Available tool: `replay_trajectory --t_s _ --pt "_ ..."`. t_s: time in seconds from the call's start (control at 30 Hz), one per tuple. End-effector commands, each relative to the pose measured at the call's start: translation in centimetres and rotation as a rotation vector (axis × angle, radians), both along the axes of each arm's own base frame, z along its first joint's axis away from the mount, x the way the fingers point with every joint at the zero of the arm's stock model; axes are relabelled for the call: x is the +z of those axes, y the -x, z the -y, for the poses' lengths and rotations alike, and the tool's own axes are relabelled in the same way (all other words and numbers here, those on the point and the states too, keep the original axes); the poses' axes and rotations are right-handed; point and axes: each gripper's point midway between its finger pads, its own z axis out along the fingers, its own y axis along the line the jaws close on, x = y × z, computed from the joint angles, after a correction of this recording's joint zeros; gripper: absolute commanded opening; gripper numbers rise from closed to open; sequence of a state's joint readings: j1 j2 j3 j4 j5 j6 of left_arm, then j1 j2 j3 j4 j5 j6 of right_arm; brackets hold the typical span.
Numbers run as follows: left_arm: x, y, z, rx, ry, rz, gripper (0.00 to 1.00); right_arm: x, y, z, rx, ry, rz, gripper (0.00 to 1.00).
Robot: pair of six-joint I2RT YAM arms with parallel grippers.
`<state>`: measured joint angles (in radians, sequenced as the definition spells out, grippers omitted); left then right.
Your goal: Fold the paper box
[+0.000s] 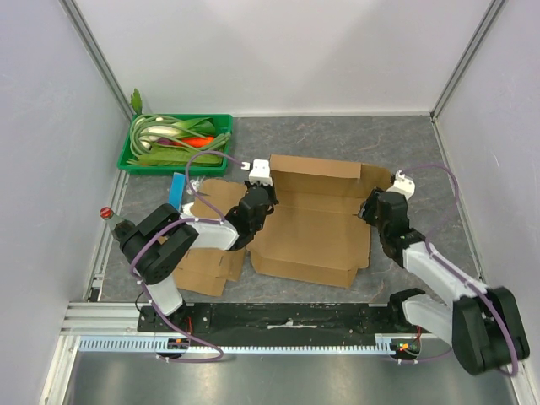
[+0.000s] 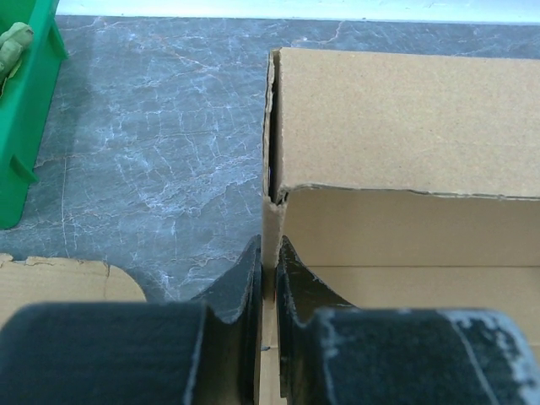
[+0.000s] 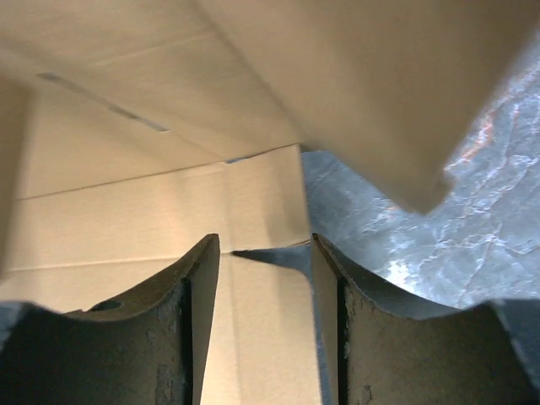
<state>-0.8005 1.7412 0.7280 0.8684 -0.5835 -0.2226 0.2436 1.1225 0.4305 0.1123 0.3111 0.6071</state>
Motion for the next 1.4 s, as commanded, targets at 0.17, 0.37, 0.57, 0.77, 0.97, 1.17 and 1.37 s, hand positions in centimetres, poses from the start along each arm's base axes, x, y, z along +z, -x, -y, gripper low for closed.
replay_trajectory --t_s 0.17,0.37,0.57,0.77,0.97,1.17,1.37 --pt "1.8 -0.8 0.1 0.054 0.030 0.021 0.02 2.8 2.3 -2.3 0.071 -0.088 0.018 0.52" --pt "1.7 -0.8 0.2 0.051 0.029 0.018 0.02 1.3 -0.2 -1.7 0.081 0.026 0.001 0.22" --pt "1.4 -0.6 0.1 0.050 0.032 0.009 0.02 0.3 -3.1 -0.8 -0.018 0.029 0.029 0.25" --pt "1.5 -0.6 0.3 0.044 0.024 0.014 0.02 0.0 -2.8 0.7 -0.069 0.039 0.060 0.47" --pt "1.5 -0.6 0.4 0.042 0.021 0.015 0.02 -0.6 -3.4 1.9 -0.044 -0.045 0.076 0.56" --pt "1.2 -0.5 0.6 0.035 0.022 0.008 0.02 -0.9 -4.7 0.2 0.047 -0.088 0.090 0.56" --pt "1.5 -0.5 1.1 0.025 0.020 0.016 0.02 0.2 -4.6 -1.5 0.103 -0.122 0.125 0.42"
